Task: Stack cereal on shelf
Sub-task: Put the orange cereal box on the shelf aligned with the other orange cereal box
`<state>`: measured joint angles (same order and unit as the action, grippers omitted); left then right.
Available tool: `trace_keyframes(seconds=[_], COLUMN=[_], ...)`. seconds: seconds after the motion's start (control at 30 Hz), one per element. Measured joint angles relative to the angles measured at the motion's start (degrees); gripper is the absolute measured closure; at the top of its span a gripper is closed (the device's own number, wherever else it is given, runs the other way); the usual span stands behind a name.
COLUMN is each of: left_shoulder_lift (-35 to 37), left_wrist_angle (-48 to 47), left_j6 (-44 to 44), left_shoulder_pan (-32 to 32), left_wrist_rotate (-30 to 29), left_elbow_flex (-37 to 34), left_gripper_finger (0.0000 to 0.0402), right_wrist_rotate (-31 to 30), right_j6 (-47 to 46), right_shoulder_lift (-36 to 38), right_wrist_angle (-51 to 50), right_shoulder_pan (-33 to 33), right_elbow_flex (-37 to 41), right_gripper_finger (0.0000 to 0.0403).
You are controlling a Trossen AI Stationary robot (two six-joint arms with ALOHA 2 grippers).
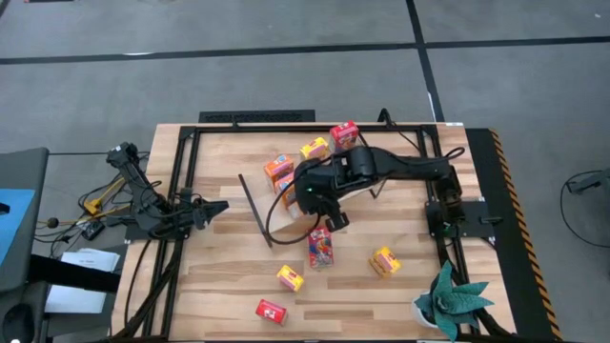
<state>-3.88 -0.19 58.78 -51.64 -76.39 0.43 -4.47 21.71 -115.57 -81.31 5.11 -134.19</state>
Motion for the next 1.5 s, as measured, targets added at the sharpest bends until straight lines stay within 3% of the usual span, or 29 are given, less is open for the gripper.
trace_keyframes(seconds=[1.5], left_shoulder_lift=[0.0], left_wrist_angle=[-0.2], left_j6=[0.4], left_shoulder_pan=[0.0], left_wrist_rotate=[-0.6], left_elbow_flex=[0.0], left_gripper_finger=[0.0152], right_wrist_rotate=[1.0], right_j6=[0.7], right_shoulder_lift=[0.0], right_wrist_angle=[2.6], right_shoulder_pan=[0.2], right_elbow_flex=[0.8], right_gripper_finger=[0.026])
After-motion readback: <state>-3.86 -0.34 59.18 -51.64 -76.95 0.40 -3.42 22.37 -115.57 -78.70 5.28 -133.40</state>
